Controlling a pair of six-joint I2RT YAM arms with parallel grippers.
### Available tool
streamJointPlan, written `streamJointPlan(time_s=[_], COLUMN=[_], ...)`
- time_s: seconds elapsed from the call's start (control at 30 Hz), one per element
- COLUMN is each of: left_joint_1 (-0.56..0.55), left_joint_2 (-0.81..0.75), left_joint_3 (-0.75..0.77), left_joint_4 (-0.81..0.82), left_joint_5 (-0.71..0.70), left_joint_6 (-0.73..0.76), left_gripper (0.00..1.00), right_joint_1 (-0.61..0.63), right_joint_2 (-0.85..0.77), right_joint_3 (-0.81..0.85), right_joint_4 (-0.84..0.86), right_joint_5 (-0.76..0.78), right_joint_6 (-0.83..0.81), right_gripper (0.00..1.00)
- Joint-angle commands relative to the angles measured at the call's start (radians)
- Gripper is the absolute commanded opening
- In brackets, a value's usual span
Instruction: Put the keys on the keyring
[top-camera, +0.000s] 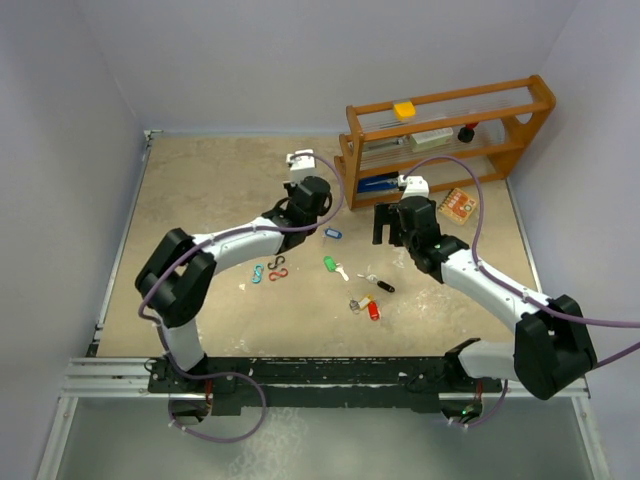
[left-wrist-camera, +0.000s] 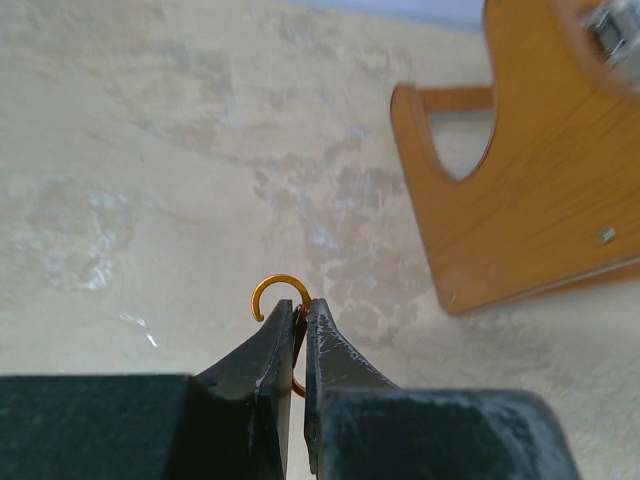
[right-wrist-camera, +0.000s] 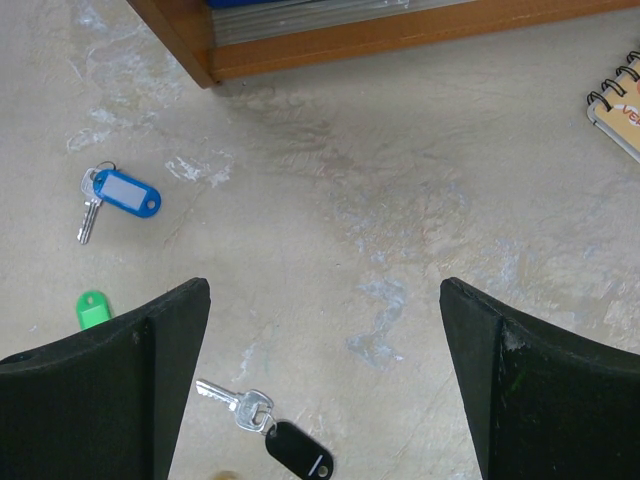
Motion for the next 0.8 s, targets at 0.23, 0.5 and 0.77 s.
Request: streamJointPlan(time_s=[0.23, 0.5, 0.77], left_joint_1=[-0.019, -0.038, -0.054], left_joint_2=[0.154, 0.208, 0.235], left_joint_3=[0.074, 0.101, 0.118], left_joint_4=[-0.049, -0.066, -0.103], left_joint_5=[0.040, 0.064, 0.075], left_joint_6=[-0.168, -0.210, -0.219], left_gripper=[0.00, 0.00, 0.00], right_joint_1=[-0.003, -0.006, -0.008], right_joint_2=[-0.032, -0.034, -0.034], right_joint_3=[-0.004, -0.006, -0.009], right_joint_4=[0.008, 0.009, 0.011], right_joint_5=[-0.002, 0.004, 0.001], right_joint_6=[0.014, 0.014, 0.015], right_gripper=[1.00, 1.00, 1.00])
